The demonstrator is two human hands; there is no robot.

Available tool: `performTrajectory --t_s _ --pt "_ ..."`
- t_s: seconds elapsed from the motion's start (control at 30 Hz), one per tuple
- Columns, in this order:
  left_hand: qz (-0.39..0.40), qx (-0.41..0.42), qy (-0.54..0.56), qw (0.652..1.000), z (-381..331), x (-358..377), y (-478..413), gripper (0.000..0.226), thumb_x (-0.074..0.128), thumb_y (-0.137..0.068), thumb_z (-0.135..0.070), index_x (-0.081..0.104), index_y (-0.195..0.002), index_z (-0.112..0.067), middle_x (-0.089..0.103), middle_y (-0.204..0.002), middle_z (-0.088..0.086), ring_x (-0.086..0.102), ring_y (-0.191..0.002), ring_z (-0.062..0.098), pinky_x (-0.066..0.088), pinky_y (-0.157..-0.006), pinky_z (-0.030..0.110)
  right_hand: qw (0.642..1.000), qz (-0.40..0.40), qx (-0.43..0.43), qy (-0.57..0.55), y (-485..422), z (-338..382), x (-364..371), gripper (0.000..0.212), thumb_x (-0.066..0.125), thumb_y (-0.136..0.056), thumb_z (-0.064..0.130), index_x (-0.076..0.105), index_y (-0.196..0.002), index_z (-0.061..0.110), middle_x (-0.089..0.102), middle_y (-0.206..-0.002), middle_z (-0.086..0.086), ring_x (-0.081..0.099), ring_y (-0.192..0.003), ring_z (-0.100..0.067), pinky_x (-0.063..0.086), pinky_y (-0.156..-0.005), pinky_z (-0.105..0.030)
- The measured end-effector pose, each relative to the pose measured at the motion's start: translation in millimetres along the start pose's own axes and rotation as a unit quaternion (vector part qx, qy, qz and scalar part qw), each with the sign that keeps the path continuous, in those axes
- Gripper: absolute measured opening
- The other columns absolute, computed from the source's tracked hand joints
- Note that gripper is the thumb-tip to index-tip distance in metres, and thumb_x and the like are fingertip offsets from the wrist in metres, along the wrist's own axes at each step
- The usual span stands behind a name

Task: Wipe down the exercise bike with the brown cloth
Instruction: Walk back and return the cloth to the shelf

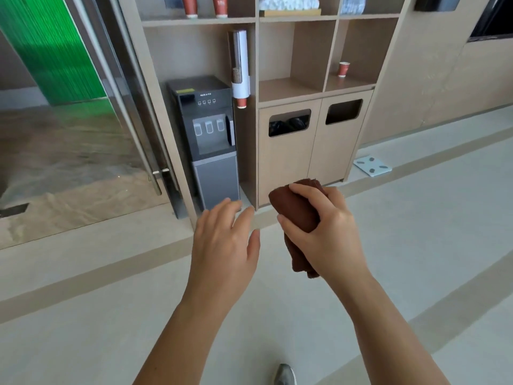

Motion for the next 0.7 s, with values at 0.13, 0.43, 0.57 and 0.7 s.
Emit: performTrajectory --t_s 0.13,0.43,0.57,0.7 --pt "-0.017 0.0 -0.008 1.0 7 36 -85 0.033 0.073 -0.072 -0.006 0.065 -0.103 0.002 0.065 -0.104 0.02 0.059 -0.103 0.039 0.045 -0.087 0.055 1.0 0.011 -0.026 -0.002 -93 -23 12 0.044 0.071 -0.076 0.03 0.057 -0.117 0.034 0.045 -0.108 0.008 0.051 -0.071 0.002 0.052 -0.06 -0.022" --pt "-0.024 -0.047 -0.027 0.998 60 98 -198 0.033 0.073 -0.073 -0.007 0.065 -0.104 0.002 0.066 -0.105 0.02 0.059 -0.104 0.039 0.047 -0.087 0.057 0.996 0.062 -0.062 -0.008 -223 -60 80 0.045 0.071 -0.076 0.03 0.056 -0.118 0.034 0.043 -0.108 0.011 0.05 -0.072 -0.003 0.045 -0.054 -0.009" --pt "-0.016 -0.063 -0.023 0.998 100 131 -238 0.033 0.071 -0.075 -0.009 0.065 -0.106 0.002 0.065 -0.108 0.02 0.059 -0.104 0.038 0.047 -0.087 0.057 0.995 0.08 -0.057 -0.014 -267 -75 126 0.045 0.072 -0.075 0.03 0.056 -0.118 0.034 0.047 -0.112 0.008 0.052 -0.078 -0.006 0.049 -0.057 -0.014" --pt "-0.023 -0.107 -0.02 0.994 161 158 -284 0.035 0.07 -0.076 -0.01 0.064 -0.108 0.002 0.064 -0.109 0.02 0.059 -0.103 0.039 0.045 -0.088 0.054 0.994 0.091 -0.064 -0.003 -326 -83 177 0.047 0.072 -0.076 0.032 0.055 -0.119 0.035 0.046 -0.113 0.008 0.054 -0.081 -0.01 0.053 -0.054 -0.02"
Point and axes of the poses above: each hand's wrist, its own y-axis away from the middle knuckle, its own x-axis out of the palm, z = x × y, the point moved 3 cm from there along -y, towards the middle knuckle
